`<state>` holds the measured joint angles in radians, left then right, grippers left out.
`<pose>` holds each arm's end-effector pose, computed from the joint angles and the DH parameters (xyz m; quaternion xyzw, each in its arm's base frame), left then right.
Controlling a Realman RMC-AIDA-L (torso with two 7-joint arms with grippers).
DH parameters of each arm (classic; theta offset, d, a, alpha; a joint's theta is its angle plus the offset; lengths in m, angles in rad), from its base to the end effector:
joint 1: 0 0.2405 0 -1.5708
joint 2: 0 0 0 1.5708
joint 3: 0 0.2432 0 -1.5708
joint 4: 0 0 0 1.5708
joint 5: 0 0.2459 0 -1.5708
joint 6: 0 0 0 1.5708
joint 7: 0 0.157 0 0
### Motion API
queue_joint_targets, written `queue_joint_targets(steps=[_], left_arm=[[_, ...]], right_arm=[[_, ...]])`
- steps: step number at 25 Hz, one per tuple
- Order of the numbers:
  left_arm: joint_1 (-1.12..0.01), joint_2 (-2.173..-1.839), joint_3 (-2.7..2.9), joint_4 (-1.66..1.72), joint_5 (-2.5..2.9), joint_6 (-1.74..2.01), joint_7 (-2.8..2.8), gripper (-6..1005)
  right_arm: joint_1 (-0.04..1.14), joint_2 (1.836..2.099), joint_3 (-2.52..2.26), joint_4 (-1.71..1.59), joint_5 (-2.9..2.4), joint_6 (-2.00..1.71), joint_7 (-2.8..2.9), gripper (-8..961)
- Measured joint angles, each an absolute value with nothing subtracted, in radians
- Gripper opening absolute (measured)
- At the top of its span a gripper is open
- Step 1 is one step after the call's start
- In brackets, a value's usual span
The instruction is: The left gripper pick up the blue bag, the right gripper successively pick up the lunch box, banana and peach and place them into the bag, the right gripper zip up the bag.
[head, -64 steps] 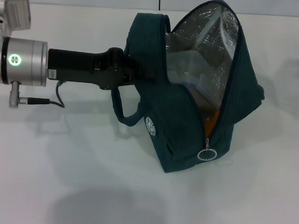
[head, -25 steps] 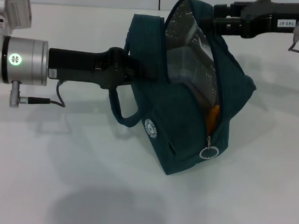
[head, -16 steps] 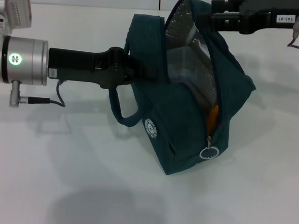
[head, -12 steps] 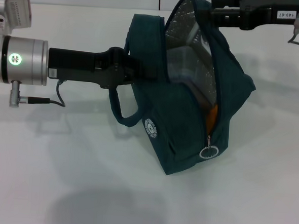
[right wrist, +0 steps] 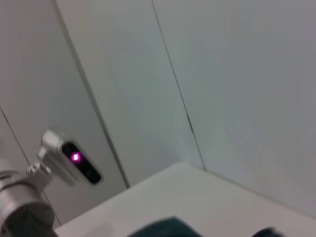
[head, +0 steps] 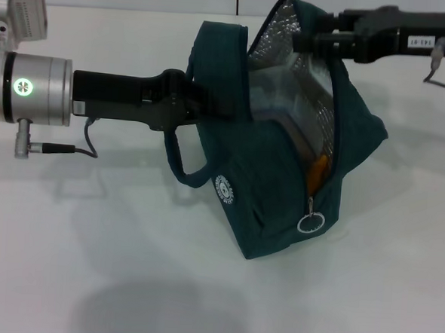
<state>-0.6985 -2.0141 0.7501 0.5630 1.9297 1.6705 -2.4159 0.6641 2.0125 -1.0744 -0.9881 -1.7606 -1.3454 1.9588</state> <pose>-0.2065 0.3812 0.0006 0.7595 0.5893 0.2574 0.0984 0.1283 0.4355 0.0348 -0.9317 0.2306 0.2475 0.1326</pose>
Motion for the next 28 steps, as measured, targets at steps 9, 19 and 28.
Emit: queue_joint_targets(steps=[9, 19, 28], left_arm=[[-0.697, -2.014, 0.750, 0.563, 1.929, 1.669, -2.416, 36], [-0.693, -2.011, 0.750, 0.561, 1.928, 1.670, -2.416, 37], [-0.687, -2.008, 0.744, 0.564, 1.920, 1.671, -2.416, 37]], right_arm=[[0.653, 2.013, -1.085, -1.019, -1.761, -1.365, 1.946, 668], [0.506, 2.009, -1.045, -1.338, -1.689, -1.473, 1.973, 669], [0.423, 2.008, -0.873, -1.337, -1.560, -1.878, 1.832, 670]])
